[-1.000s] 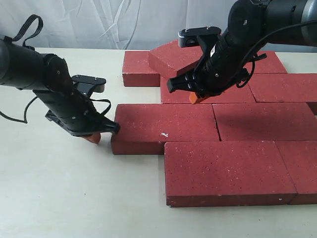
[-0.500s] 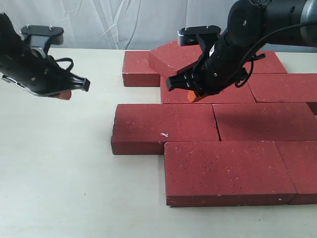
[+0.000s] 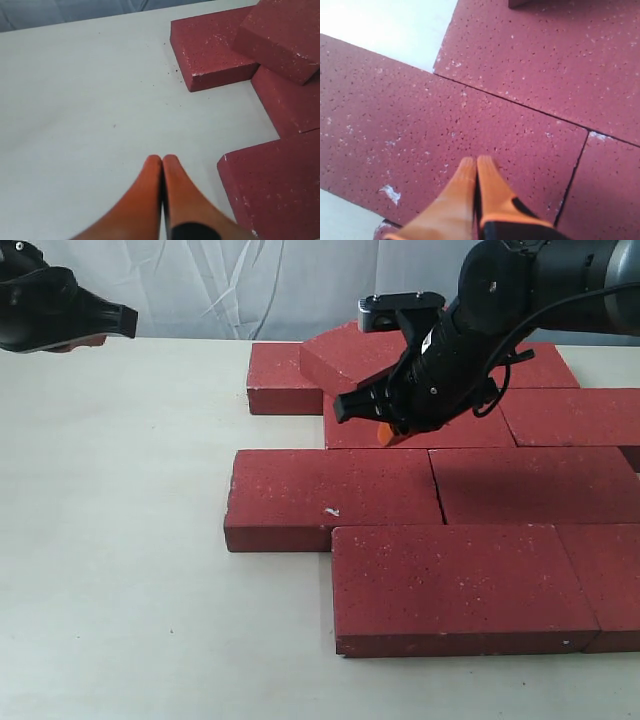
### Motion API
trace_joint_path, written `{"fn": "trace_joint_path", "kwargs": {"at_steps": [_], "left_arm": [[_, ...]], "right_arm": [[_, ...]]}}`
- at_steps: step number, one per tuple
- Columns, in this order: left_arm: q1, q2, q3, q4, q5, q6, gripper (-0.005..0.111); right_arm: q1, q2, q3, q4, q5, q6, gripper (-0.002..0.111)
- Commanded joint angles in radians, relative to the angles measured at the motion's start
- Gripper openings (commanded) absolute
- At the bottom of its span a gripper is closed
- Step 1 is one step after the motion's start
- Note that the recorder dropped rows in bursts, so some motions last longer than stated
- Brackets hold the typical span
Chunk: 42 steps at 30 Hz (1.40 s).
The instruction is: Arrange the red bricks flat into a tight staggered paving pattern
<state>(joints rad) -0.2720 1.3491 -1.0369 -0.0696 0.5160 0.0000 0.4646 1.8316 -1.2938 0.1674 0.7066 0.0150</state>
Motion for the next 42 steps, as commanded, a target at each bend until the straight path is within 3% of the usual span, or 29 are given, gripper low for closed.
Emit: {"fn": "trace_joint_path", "kwargs": {"at_steps": [1, 10, 34, 42], "left_arm": [[0.003, -0.015, -0.004, 0.07, 0.011, -0.008, 0.0], [0.003, -0.015, -0.004, 0.081, 0.001, -0.008, 0.0], [0.003, -0.015, -0.004, 0.078, 0.021, -0.008, 0.0], [0.012, 0.009, -0.004, 0.078, -0.083, -0.071, 0.0]], "right_arm": [[-0.006, 0.0, 0.002, -0.001, -0.022, -0.006, -0.001], [-0.006, 0.0, 0.002, 0.001, -0.087, -0.006, -0.001], [-0.003, 0.0, 0.002, 0.028, -0.042, -0.008, -0.001], [-0.018, 0.0, 0.002, 0.028, -0.085, -0.045, -0.001]]}}
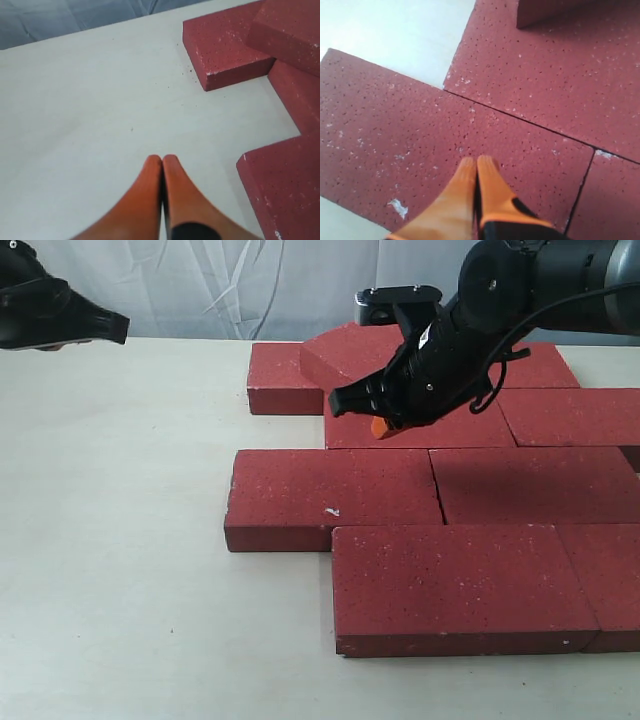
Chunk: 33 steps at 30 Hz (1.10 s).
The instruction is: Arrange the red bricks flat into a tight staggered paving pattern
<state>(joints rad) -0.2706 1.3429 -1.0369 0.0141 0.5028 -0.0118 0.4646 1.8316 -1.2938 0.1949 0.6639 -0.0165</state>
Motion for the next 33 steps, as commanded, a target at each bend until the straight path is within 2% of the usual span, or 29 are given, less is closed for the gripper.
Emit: {"fn": "trace_joint_path", "kwargs": {"at_steps": [1, 7, 16, 22, 33], "left_arm": [[0.021, 0.03, -0.009, -0.005, -0.081, -0.067, 0.0], [0.068, 0.14, -0.045, -0.062, -0.071, -0.067, 0.0], [0.068, 0.278, -0.141, -0.191, -0.072, -0.057, 0.0], [0.068, 0.377, -0.214, -0.35, -0.074, -0.041, 0.0], [0.068, 0.51, -0.268, -0.697, -0.078, 0.159, 0.0]], "right_arm": [[-0.032, 0.0, 0.002, 0.006, -0.051, -0.014, -0.001], [-0.16, 0.0, -0.007, 0.024, -0.053, -0.018, -0.001], [-0.31, 0.014, -0.129, 0.026, -0.054, -0.036, -0.001], [-0.337, 0.08, -0.231, 0.014, -0.089, -0.036, -0.001], [-0.337, 0.206, -0.381, 0.013, -0.121, -0.032, -0.001]]}}
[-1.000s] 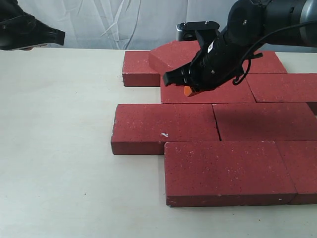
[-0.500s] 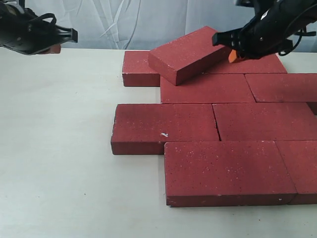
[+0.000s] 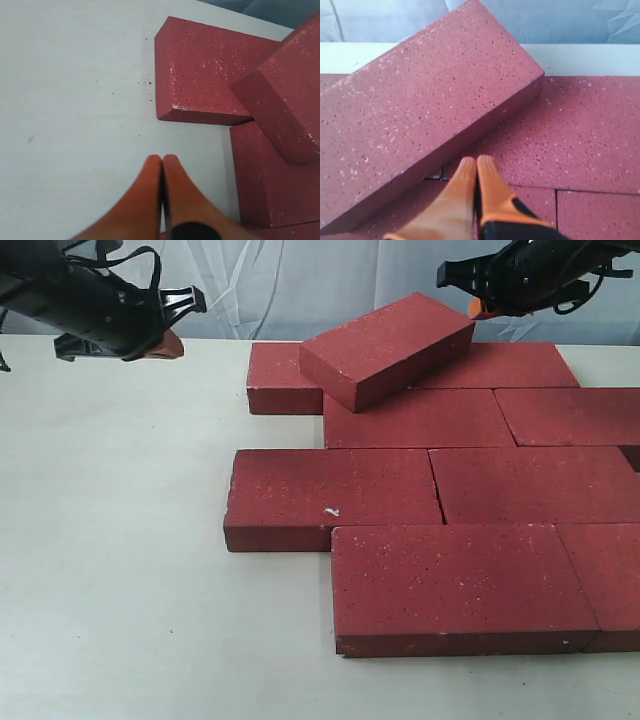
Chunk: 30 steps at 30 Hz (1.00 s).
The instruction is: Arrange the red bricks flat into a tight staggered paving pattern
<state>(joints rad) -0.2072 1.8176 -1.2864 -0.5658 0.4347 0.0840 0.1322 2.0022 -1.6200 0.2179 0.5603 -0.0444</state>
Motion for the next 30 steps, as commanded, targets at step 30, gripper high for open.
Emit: {"fn": "trace_joint_path", "kwargs": {"at_steps": [30], "left_arm": [[-0.173, 0.291, -0.269, -0.361, -0.044, 0.167, 0.0]], "right_arm": [[-0.137, 0.462, -0.553, 0.188, -0.004, 0.019, -0.001]]}}
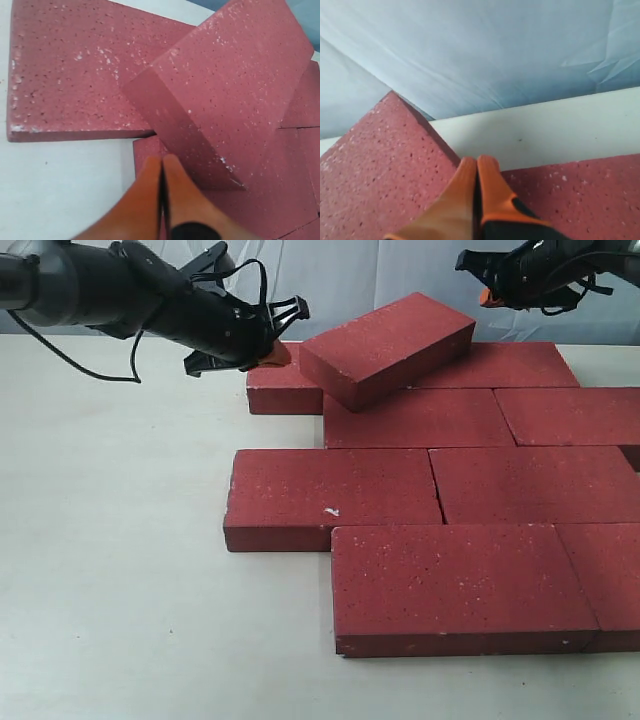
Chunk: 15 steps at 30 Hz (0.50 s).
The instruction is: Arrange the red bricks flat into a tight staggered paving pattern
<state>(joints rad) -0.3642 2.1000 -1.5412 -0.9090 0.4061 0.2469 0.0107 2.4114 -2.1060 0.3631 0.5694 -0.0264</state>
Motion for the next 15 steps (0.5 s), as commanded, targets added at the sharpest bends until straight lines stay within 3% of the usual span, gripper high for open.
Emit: {"fn": "trace_joint_path", "kwargs": {"at_steps": [1, 15], "left_arm": [[-0.018, 0.009, -0.015, -0.018, -0.018, 0.004, 0.0], [-0.018, 0.056, -0.017, -0.09, -0.063, 0.004, 0.0]], "right_arm": [[-0.016, 0.065, -0.085, 0.054, -0.022, 0.0, -0.001], [-0.022, 0.203, -0.169, 0.219, -0.128, 0.0, -0.001]]}}
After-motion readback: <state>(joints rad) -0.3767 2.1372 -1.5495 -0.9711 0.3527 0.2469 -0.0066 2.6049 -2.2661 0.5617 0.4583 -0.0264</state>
